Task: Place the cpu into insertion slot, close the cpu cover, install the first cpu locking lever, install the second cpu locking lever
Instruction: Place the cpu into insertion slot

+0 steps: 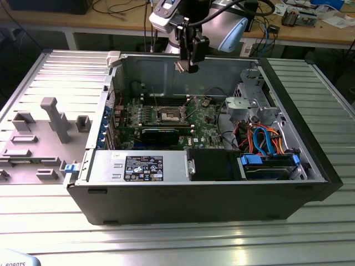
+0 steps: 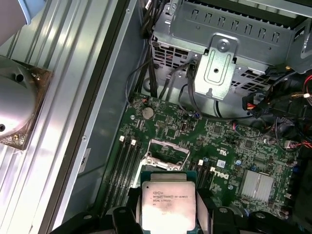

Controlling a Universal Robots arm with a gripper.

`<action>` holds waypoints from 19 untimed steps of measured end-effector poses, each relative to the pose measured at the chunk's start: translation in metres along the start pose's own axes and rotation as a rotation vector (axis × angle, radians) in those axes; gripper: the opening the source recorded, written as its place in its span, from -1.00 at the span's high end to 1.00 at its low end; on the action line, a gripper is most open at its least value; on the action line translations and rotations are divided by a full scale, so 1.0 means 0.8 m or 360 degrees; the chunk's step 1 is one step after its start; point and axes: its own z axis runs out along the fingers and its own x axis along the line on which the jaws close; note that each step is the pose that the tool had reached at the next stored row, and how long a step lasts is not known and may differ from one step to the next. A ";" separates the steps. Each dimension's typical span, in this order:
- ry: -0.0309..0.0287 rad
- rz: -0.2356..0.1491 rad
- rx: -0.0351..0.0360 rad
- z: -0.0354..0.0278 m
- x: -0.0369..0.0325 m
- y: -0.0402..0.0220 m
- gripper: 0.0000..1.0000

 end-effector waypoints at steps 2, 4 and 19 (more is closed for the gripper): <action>-0.00007 0.0009 0.0000 0.0000 0.0000 -0.0001 -0.08; -0.00016 0.0018 0.0000 0.0000 0.0001 -0.0003 -0.08; -0.00039 0.0046 -0.0001 0.0000 0.0005 -0.0015 -0.08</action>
